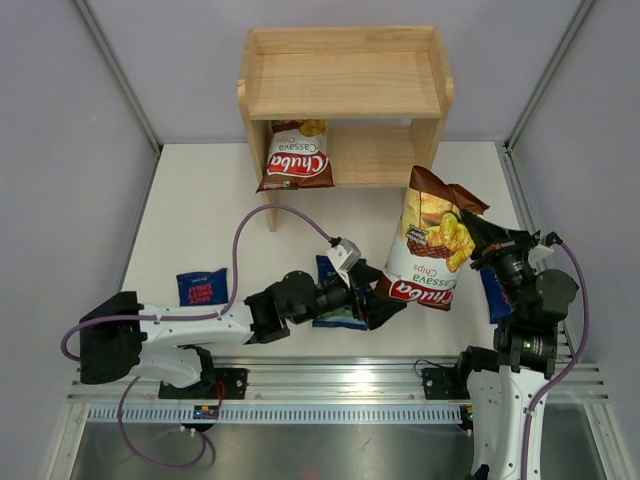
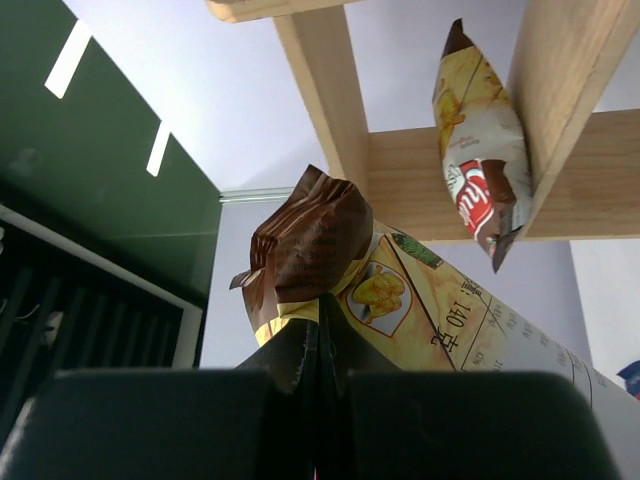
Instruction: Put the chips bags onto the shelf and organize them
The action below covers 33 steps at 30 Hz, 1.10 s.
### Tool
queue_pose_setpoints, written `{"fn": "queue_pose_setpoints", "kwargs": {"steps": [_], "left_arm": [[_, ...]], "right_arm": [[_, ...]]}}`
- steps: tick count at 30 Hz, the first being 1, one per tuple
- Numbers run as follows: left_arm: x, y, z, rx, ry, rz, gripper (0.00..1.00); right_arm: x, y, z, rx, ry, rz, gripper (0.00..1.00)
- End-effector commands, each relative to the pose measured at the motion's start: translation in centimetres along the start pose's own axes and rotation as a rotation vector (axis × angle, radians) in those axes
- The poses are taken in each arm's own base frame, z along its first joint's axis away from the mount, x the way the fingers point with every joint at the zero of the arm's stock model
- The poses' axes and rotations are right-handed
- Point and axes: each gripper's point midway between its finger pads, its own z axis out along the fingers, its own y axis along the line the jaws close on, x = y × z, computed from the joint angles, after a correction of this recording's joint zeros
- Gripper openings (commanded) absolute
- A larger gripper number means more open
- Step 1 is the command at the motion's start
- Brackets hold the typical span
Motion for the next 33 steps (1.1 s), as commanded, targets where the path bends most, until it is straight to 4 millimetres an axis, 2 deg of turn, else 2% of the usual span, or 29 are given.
{"fn": "queue_pose_setpoints", "kwargs": {"steps": [1,6,7,8,12,13,15,16,17,19,20,22,25,26,27,28,29,30,31,32,33], "left_arm": [[-4.6,-4.0,0.8,0.145,-0.178,0.045,0.99],[-6.1,-5.4,0.5,0.182,-0.264,0.045,0.99],[-6.2,-5.7,0.3,0.185,-0.274,0.038,0.97],[-7.1,-6.0,-0.1,0.191,-0.309,0.032,0.95],[-8.2,-6.8,-0.7,0.187,-0.349,0.018,0.74],[-8.5,-6.8,-0.7,0.18,-0.353,0.014,0.54],[-8.8,-6.7,-0.9,0.164,-0.354,0.009,0.38],[-9.0,-6.5,-1.1,0.151,-0.36,0.002,0.35],[-8.6,-6.2,-1.3,0.14,-0.348,-0.011,0.24],[-9.0,-6.2,-2.0,0.138,-0.357,-0.032,0.19],[-8.3,-5.9,-2.2,0.128,-0.336,-0.035,0.15],[-8.2,-6.1,-2.7,0.139,-0.318,-0.044,0.13],[-6.4,-6.4,-3.3,0.17,-0.241,-0.066,0.08],[-6.0,-6.5,-3.8,0.177,-0.217,-0.086,0.08],[-5.1,-6.3,-4.2,0.182,-0.19,-0.096,0.06],[-4.5,-6.6,-4.7,0.202,-0.17,-0.127,0.06],[-4.7,-6.8,-5.5,0.217,-0.173,-0.145,0.06],[-4.5,-6.9,-6.0,0.228,-0.169,-0.164,0.06],[-3.3,-6.5,-6.5,0.225,-0.142,-0.201,0.06],[-3.1,-6.5,-6.9,0.225,-0.133,-0.222,0.06],[-3.5,-6.4,-7.4,0.222,-0.142,-0.239,0.06]], "right_arm": [[2.6,5.1,-1.4,-0.147,0.089,0.019,0.0],[3.3,6.3,-2.1,-0.175,0.105,0.039,0.0],[3.5,6.4,-2.2,-0.173,0.109,0.037,0.0],[3.6,6.4,-2.2,-0.17,0.114,0.03,0.0],[3.5,5.7,-2.5,-0.156,0.107,0.036,0.0],[3.5,5.6,-2.4,-0.153,0.106,0.039,0.0],[3.4,5.2,-2.4,-0.146,0.106,0.035,0.0],[3.4,5.0,-2.3,-0.141,0.106,0.035,0.0],[3.2,4.7,-2.2,-0.139,0.099,0.024,0.0],[2.8,3.8,-2.0,-0.111,0.086,0.025,0.01],[2.7,3.5,-1.9,-0.108,0.078,0.01,0.07],[2.5,3.1,-2.0,-0.097,0.064,-0.012,0.19],[2.2,2.9,-1.9,-0.073,0.035,-0.092,0.37],[2.3,3.2,-1.9,-0.078,0.029,-0.159,0.43],[2.0,2.7,-1.5,-0.047,0.022,-0.179,0.46],[2.0,2.7,-1.4,-0.04,0.022,-0.217,0.56],[2.3,3.2,-1.5,-0.044,0.03,-0.325,0.61],[1.8,2.0,-1.0,0.028,0.026,-0.339,0.66],[1.5,1.5,-1.0,0.056,0.025,-0.436,0.76],[1.7,2.4,-1.2,0.056,0.014,-0.49,0.81],[1.3,1.5,-1.3,0.112,0.009,-0.507,0.84]]}}
